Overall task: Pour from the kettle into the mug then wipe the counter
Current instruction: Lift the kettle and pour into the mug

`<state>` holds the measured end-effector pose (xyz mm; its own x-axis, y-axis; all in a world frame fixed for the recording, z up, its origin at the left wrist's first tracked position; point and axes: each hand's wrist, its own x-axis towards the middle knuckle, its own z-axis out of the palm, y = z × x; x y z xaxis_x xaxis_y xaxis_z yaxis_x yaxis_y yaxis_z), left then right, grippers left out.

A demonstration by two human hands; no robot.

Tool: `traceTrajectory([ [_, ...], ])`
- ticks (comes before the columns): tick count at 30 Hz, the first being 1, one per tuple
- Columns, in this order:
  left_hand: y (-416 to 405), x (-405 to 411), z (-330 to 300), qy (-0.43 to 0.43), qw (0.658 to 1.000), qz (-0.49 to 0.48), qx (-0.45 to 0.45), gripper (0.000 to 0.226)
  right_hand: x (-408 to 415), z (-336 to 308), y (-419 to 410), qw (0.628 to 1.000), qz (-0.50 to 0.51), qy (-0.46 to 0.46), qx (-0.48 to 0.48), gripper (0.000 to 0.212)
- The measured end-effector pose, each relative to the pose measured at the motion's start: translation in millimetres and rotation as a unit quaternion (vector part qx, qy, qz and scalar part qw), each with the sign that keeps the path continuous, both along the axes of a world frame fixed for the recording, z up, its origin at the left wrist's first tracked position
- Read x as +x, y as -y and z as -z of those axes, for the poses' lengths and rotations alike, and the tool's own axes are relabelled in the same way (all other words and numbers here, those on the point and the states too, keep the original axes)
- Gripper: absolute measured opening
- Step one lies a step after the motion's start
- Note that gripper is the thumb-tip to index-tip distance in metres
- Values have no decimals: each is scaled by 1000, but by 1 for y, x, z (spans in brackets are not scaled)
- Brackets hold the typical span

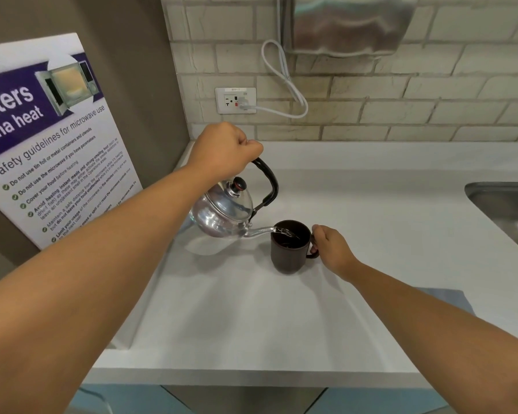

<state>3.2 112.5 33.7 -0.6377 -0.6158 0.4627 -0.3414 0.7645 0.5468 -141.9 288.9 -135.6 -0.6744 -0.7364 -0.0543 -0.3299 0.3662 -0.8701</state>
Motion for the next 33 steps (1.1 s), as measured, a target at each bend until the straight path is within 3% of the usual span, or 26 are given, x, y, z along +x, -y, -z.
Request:
traceTrajectory([
  [23,-3,-15,-11,48,998,0,-39,36,0,0,-2,1000,-2,-5,2,33],
  [33,3,-6,-5,6,1000,9,5,37,0,-1,-3,1000,-4,-9,3,32],
])
